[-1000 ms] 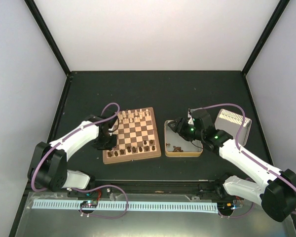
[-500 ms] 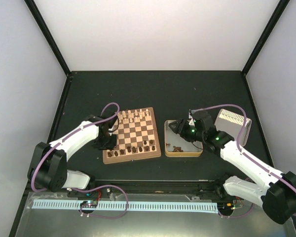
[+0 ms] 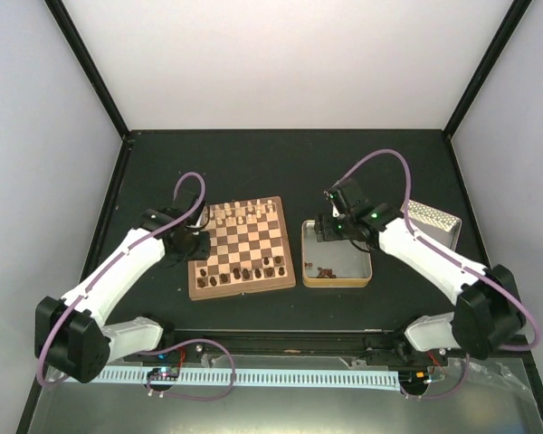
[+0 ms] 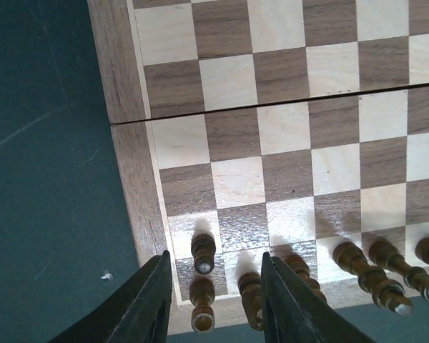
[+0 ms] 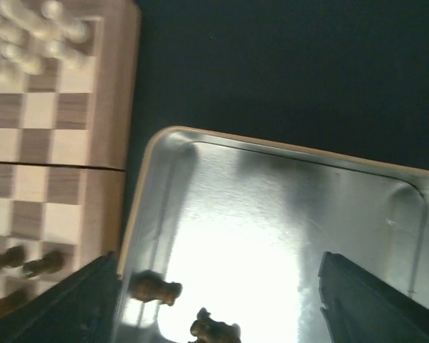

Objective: Set up the chess pieces on the board
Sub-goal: Place the chess piece on the chessboard, then adjust the storage box at the center of the board.

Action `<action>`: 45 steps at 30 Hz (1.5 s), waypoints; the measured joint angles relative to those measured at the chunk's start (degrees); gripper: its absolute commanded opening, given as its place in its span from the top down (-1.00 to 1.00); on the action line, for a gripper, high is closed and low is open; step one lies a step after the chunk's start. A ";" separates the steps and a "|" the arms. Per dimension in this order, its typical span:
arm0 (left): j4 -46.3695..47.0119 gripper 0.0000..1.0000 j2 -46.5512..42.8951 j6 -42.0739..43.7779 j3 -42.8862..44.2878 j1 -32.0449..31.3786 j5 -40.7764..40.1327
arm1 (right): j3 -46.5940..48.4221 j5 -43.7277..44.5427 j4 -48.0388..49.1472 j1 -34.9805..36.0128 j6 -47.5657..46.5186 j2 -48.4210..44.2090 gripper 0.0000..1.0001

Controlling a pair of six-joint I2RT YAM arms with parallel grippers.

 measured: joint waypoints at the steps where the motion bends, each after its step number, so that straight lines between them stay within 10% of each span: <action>1: 0.04 0.26 -0.70 0.17 0.02 0.00 0.07 | 0.90 1.20 -1.44 0.00 -2.16 1.36 -0.76; 20: 3.93 0.24 -4.42 4.68 0.00 0.00 8.00 | 15.23 16.37 -6.82 -0.04 -25.31 27.58 -0.83; 36: 5.60 0.26 -4.42 5.01 -0.11 0.00 10.36 | 13.38 18.08 -4.33 -2.80 -26.95 28.11 0.35; 45: 5.88 0.27 -4.39 5.01 -0.11 0.00 10.88 | 7.28 21.11 -5.88 -4.61 -21.86 22.71 0.69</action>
